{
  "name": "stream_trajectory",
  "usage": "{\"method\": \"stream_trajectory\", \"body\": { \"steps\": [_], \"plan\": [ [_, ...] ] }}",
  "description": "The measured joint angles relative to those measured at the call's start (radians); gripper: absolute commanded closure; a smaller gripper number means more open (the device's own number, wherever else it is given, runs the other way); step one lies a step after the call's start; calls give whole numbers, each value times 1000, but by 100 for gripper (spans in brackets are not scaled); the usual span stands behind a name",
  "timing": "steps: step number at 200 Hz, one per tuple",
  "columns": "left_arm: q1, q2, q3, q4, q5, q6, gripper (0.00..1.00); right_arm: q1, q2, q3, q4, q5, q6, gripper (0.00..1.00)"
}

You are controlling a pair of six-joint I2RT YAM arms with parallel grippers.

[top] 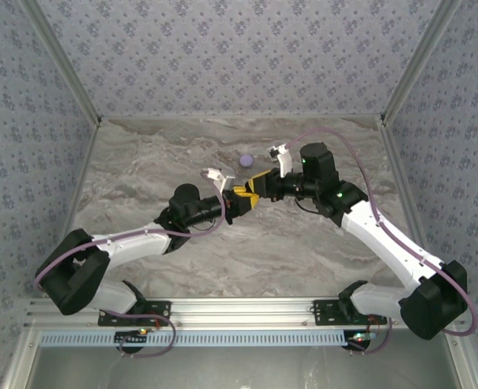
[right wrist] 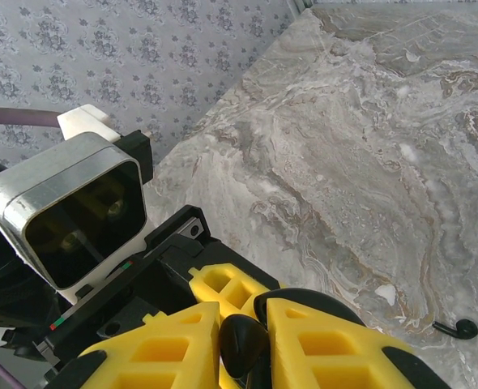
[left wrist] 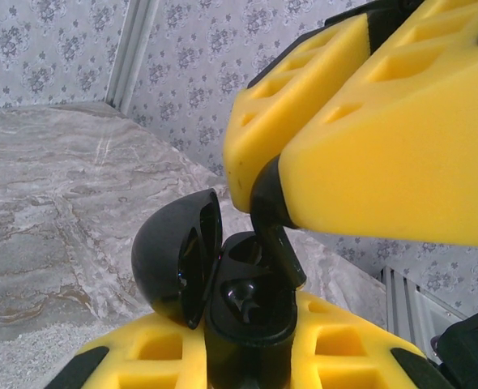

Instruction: Insert the wireless bluetooth earbuds into the charging case

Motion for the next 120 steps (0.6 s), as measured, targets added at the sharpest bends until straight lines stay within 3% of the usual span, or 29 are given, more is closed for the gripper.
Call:
{"method": "stream_trajectory", "body": {
  "steps": [120],
  "plan": [
    [-5,0,15,-21,-4,-34,90,13,-47,-55,55,57,0,81]
  ]
}}
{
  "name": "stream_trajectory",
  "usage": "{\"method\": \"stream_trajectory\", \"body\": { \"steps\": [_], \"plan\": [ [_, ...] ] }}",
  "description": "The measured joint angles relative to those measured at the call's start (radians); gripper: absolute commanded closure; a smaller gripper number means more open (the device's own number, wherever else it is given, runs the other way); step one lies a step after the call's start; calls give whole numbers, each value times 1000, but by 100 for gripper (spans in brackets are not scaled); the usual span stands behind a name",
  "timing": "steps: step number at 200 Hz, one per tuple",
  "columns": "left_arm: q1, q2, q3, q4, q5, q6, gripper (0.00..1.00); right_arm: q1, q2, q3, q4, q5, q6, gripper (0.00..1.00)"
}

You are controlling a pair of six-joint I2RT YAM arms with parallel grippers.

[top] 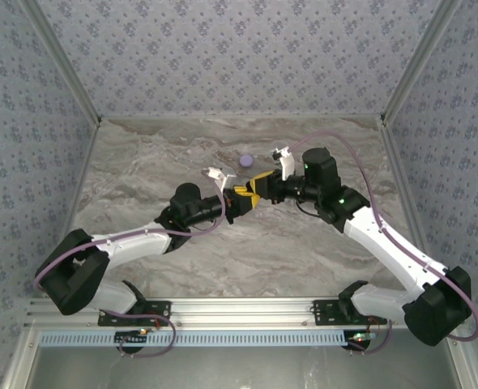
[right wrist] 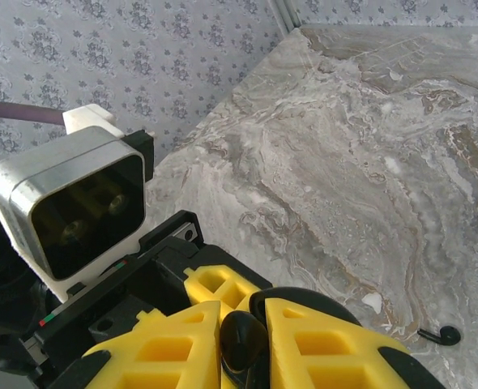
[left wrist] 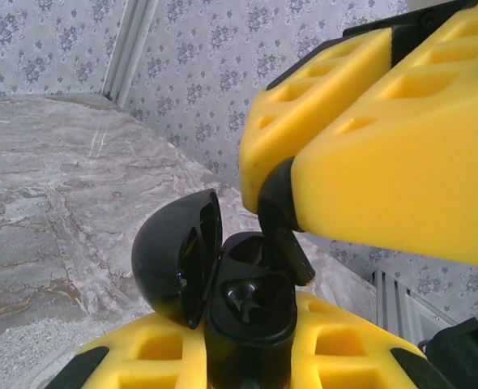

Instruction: Insert the wireless bluetooth earbuds into the charging case

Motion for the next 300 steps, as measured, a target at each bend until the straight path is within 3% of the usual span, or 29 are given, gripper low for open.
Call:
{"method": "stream_trajectory", "body": {
  "steps": [66,165,222,300],
  "plan": [
    [0,0,22,-37,-28,-2,90,2,-3,-1,5,26,1,81],
    [0,-5,86,-439,-246,79,91,-38,5,-41,-88,154,1,80],
    [0,-71,86,-569,-340,123,91,-99,174,-196,-108,172,28,80],
    [0,-79,76,-598,-372,134,92,-108,423,-210,-47,240,58,81]
  ]
}}
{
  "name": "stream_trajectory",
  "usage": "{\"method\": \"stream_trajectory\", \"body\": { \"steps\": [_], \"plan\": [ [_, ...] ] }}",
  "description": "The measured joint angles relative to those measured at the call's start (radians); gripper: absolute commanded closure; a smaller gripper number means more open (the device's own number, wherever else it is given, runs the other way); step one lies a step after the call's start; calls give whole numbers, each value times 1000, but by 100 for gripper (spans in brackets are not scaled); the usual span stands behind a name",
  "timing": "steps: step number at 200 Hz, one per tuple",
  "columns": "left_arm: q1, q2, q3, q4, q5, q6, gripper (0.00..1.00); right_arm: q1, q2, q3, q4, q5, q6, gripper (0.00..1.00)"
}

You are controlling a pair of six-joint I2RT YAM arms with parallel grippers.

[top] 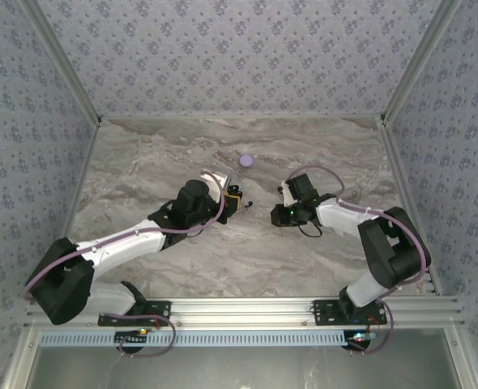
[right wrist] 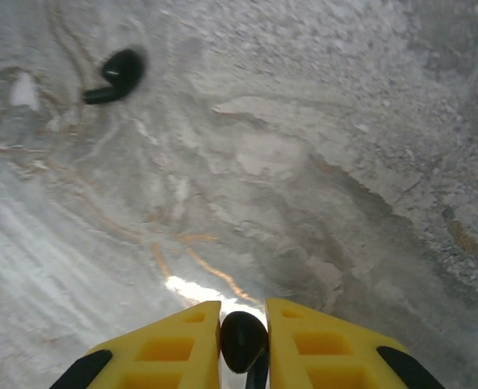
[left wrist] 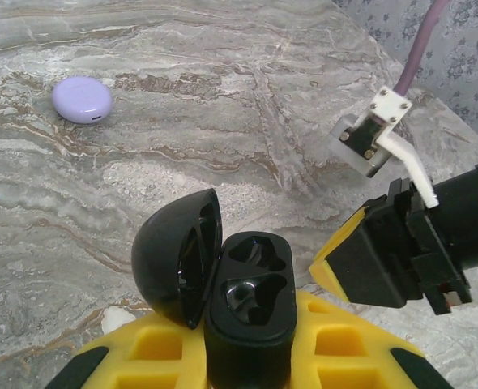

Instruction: Insert the wireless bluetooth earbuds into the charging case

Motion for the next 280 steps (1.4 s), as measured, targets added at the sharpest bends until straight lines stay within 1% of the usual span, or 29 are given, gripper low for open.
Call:
{"method": "stream_trajectory", "body": {
  "steps": [38,79,99,135,178,199,238,260,280],
  "plan": [
    [0,0,-7,-3,0,0,92,1,54,46,-29,37,0,79],
    [0,0,-9,-3,0,0,92,10,95,111,-110,61,-4,71],
    [0,0,-9,-3,0,0,92,22,115,154,-164,75,-7,66],
    [0,-10,-9,-3,-3,0,92,43,180,269,-296,143,-12,63],
    [0,-27,-14,-2,-8,7,92,77,286,432,-475,238,-11,64],
    [0,-34,-26,-3,-8,8,92,97,319,482,-534,275,-11,65],
    [0,-43,-41,-3,-18,8,92,128,347,520,-589,321,-11,66],
    [0,-45,-42,-3,-22,8,92,142,350,527,-616,329,-11,69],
    [0,-45,-42,-3,-22,8,92,152,354,533,-630,332,-11,70]
  ]
}}
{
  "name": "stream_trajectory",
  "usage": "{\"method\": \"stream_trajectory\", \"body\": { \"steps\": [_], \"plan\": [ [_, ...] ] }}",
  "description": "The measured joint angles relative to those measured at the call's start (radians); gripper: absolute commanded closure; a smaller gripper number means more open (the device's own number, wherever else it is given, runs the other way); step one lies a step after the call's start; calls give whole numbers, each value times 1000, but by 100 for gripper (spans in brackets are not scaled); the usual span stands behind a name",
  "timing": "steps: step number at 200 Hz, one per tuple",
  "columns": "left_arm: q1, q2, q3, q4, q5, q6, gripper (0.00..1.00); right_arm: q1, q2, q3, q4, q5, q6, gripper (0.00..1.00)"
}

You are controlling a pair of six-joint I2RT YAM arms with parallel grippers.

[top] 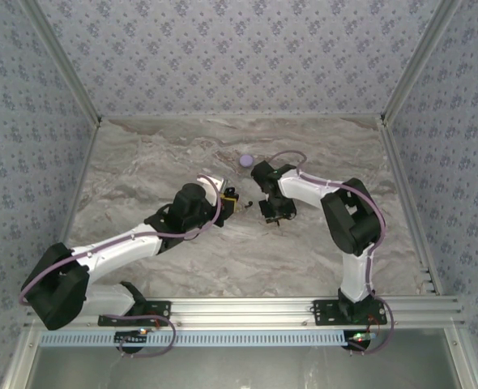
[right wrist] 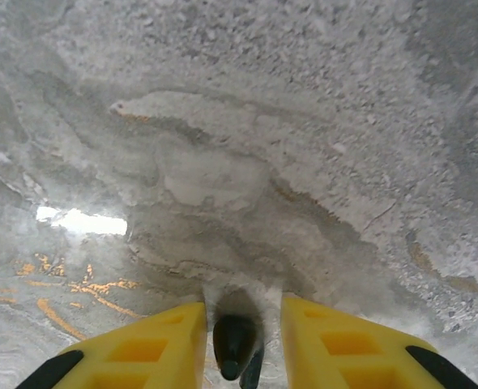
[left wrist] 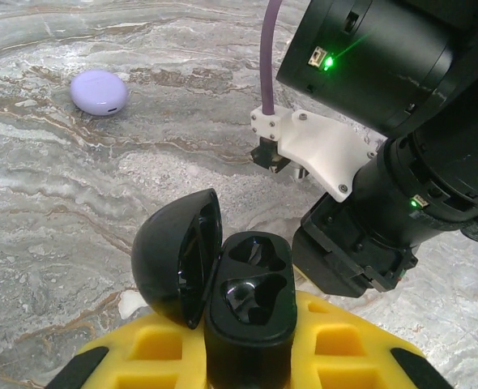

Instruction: Insert the wireless bluetooth earbuds into the charging case

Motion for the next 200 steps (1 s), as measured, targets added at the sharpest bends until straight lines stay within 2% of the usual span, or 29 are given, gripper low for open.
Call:
{"method": "stream_trajectory", "body": {
  "steps": [74,126,162,200],
  "plan": [
    [0,0,0,0,0,0,92,13,13,13,-20,15,8,72],
    [0,-1,-7,0,0,0,92,18,26,27,-30,15,24,83],
    [0,-1,-15,0,0,0,92,18,21,25,-29,15,34,85],
    [0,0,-23,18,8,-2,92,10,-39,-48,50,15,34,85]
  ]
}}
